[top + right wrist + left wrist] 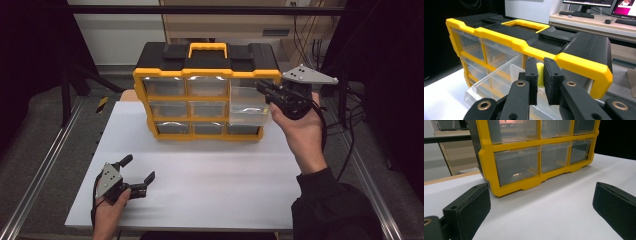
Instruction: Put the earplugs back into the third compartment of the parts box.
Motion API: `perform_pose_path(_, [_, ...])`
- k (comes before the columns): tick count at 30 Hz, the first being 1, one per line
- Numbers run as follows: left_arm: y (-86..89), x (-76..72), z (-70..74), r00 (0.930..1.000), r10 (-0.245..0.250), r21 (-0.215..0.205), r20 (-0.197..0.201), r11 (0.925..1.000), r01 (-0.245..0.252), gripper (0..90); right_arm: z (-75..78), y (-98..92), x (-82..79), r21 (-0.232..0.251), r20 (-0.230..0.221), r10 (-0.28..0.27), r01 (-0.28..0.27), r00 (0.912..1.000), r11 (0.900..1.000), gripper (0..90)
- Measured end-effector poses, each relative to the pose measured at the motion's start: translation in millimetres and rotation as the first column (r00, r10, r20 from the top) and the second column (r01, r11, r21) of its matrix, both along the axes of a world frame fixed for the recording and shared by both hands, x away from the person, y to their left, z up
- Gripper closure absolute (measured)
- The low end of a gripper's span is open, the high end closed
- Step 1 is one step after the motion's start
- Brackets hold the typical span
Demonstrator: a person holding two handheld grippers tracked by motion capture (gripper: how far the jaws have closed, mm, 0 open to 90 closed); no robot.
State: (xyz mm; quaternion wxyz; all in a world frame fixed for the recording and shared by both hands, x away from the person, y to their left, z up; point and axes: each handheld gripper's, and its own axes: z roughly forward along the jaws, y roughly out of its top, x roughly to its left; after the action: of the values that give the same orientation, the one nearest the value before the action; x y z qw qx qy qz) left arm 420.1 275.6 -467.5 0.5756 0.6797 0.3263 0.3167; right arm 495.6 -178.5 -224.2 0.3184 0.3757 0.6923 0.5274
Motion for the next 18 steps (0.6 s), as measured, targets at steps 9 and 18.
perform_pose_path(9, [0.2, 0.1, 0.0, 1.0000, -0.001, 0.000, -0.001, 1.0000, 0.001, 1.0, -1.5, -0.5, 0.7, -0.011, -0.012, 0.001, -0.001, 0.9999, 1.000, 81.6])
perform_pose_path(18, [0.2, 0.1, 0.0, 1.0000, -0.001, -0.001, -0.002, 1.0000, 0.001, 0.9, -3.6, -0.4, 0.5, -0.017, -0.024, 0.010, -0.010, 0.9997, 1.000, 78.4])
